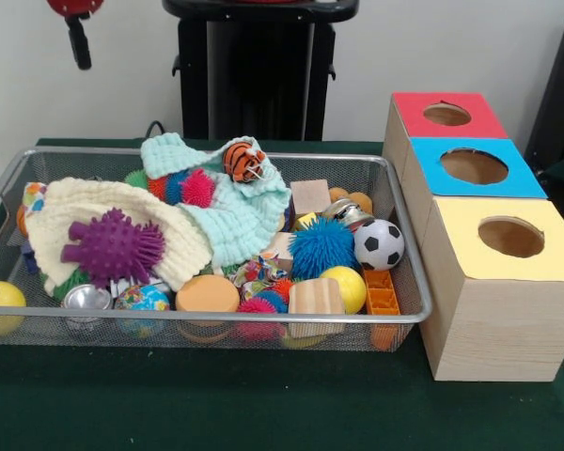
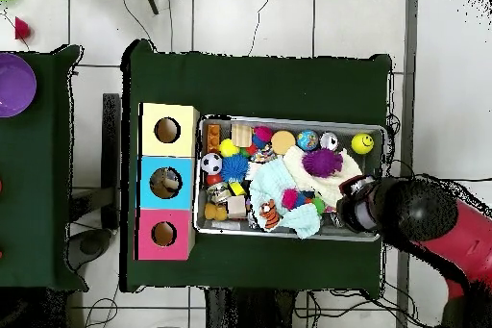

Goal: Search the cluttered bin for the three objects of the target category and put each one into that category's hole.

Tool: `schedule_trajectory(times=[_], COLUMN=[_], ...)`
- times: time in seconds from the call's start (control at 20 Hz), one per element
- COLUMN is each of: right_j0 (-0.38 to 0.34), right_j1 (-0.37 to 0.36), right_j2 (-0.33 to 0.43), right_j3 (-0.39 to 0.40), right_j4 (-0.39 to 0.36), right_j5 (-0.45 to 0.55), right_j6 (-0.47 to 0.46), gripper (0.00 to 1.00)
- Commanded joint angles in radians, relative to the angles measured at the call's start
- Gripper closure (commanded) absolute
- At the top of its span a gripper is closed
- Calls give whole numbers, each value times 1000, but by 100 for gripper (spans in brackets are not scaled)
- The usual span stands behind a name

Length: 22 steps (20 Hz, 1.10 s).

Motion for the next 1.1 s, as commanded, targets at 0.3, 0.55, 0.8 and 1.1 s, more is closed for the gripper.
schedule_trajectory(times=[0.3, 0.55, 0.8, 1.1], right_j0=[-16, -46, -45, -60], right_j1=[-83, -74, 21, 26], right_j2=[46, 48, 61, 70], right_j3=[-104, -59, 23, 75], right_j4=[-23, -12, -30, -39], right_j5=[256, 172, -141, -278], right_j6=[-105, -112, -30, -48], gripper=[100, 100, 100, 100])
